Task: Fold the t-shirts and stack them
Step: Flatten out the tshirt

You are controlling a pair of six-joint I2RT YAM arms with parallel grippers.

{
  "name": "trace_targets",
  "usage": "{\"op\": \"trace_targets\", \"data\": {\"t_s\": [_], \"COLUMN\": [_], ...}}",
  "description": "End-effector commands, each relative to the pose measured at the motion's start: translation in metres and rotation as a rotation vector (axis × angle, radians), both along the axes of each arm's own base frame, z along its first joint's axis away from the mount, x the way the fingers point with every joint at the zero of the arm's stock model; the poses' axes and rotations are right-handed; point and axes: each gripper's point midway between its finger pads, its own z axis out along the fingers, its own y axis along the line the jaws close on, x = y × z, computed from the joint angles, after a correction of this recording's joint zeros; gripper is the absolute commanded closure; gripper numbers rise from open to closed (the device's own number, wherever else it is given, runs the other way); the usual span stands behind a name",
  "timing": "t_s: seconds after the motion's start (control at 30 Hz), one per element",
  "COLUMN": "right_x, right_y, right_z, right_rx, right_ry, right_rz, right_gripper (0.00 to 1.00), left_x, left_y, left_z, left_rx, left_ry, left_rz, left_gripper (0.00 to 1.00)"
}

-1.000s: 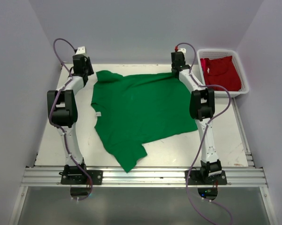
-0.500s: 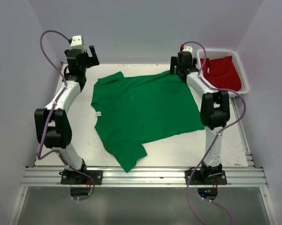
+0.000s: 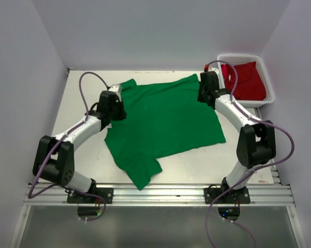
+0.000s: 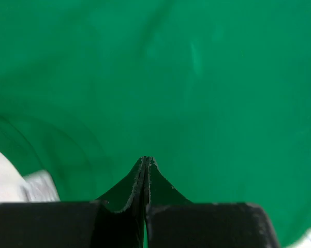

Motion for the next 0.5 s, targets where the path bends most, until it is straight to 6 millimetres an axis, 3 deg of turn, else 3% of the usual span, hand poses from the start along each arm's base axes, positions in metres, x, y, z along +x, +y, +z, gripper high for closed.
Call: {"op": "trace_targets", "data": {"t_s": [0.0,0.03,0.07,0.1,0.17,0.33,0.43,0.47], "right_x": [-0.057,-0.065,-0.079,-0.086,-0.101,-0.127,-0.142,-0.149], "right_y": [-0.018,-0.019,-0.022,-0.026,-0.032,-0.04,-0.042,-0.045], "right_z": [-0.017,-0.011,-0.021,-0.022,-0.024,-0.025,-0.026,-0.029], "right_rx": [-0.021,-0.012,-0.02,-0.025,-0.035,-0.038,-0.02,-0.028], "right_ry": [0.155,0.144,0.173,0.181,0.187,0.223,0.238,0.246], "right_rz": [-0.078,-0.079,-0.084,-0.094,-0.106,-0.133,-0.142,-0.148], "right_gripper": [1.0,1.0,1.0,1.0,1.0,1.0,0.79,0.62], "left_x": [-0.058,-0.07,-0.079,-0.103,-0.124,-0.185,-0.221,-0.231], "left_y": [-0.038,-0.045,-0.046,-0.055,-0.06,-0.079,-0.093,-0.096], "left_z": [0.019,0.019,0.017,0.015,0.013,0.005,-0.008,-0.012], "left_rx": [-0.081,-0.077,-0.052,-0.038,-0.038,-0.083,-0.075,-0.064], "left_ry": [0.08,0.103,0.123,0.178,0.221,0.338,0.421,0.445], "left_rz": [-0.083,-0.101,-0.094,-0.114,-0.131,-0.153,-0.186,-0.197], "left_gripper": [1.0,1.0,1.0,1.0,1.0,1.0,0.87,0.78]}}
